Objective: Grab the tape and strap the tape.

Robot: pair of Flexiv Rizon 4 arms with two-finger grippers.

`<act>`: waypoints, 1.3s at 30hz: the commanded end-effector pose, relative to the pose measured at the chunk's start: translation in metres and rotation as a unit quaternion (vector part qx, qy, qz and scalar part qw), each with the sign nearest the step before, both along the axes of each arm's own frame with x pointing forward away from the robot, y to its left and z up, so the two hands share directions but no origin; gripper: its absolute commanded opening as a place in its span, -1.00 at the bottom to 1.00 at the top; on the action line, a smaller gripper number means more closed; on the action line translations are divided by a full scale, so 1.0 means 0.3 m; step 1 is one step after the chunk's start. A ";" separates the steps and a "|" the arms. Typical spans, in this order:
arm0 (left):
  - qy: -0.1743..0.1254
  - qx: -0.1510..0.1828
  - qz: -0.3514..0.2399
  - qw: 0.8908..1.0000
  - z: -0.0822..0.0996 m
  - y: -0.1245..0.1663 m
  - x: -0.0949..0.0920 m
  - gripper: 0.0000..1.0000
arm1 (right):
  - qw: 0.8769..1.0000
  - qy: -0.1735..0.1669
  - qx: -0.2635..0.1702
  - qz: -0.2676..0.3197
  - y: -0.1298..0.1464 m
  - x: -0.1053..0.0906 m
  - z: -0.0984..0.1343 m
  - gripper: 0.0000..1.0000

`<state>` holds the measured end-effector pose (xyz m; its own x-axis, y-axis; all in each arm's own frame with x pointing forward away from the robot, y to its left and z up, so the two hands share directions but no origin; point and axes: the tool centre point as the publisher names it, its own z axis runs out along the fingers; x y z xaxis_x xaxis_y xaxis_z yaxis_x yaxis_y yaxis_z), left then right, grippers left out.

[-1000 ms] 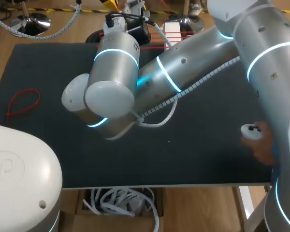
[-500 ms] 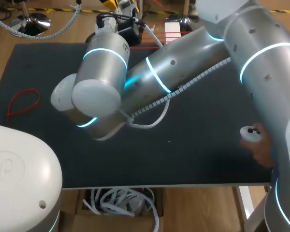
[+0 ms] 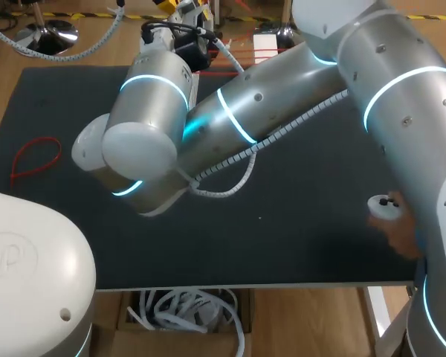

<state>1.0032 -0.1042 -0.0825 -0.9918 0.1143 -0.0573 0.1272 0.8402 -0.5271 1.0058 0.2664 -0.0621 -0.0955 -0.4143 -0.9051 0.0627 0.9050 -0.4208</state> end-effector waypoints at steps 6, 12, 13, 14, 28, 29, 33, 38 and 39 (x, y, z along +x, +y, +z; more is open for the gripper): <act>0.001 0.001 0.000 1.000 0.004 -0.004 0.000 -1.00 | 1.000 0.001 -0.003 -0.002 0.024 -0.003 -0.010 -1.00; 0.001 0.001 0.000 1.000 0.004 -0.004 0.000 -1.00 | 1.000 0.000 -0.004 -0.002 0.032 -0.002 -0.016 -1.00; 0.001 0.001 0.000 1.000 0.004 -0.004 0.000 -1.00 | 1.000 0.001 -0.004 -0.001 0.033 -0.001 -0.017 -1.00; 0.001 0.001 0.000 1.000 0.004 -0.004 0.000 -1.00 | 1.000 0.001 -0.004 -0.001 0.034 -0.001 -0.017 -1.00; 0.001 0.001 0.000 1.000 0.004 -0.004 0.000 -1.00 | 1.000 -0.001 -0.003 0.001 0.043 0.003 -0.025 -1.00; 0.001 0.001 0.000 1.000 0.004 -0.004 0.000 -1.00 | 1.000 0.000 -0.004 0.001 0.044 0.002 -0.025 -1.00; 0.001 0.001 0.000 1.000 0.004 -0.004 0.000 -1.00 | 1.000 0.000 -0.003 0.002 0.045 -0.001 -0.025 -1.00; 0.001 0.001 0.000 1.000 0.004 -0.004 0.000 -1.00 | 1.000 -0.001 -0.005 0.003 0.036 -0.004 -0.020 -0.91; 0.001 0.001 0.000 1.000 0.004 -0.004 0.000 -1.00 | 1.000 -0.002 -0.005 0.003 0.034 -0.005 -0.018 -0.71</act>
<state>1.0031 -0.1048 -0.0824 -0.9917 0.1151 -0.0572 0.1279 0.8397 -0.5277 1.0052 0.2775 -0.0684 -0.0880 -0.4215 -0.9026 0.0623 0.9020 -0.4273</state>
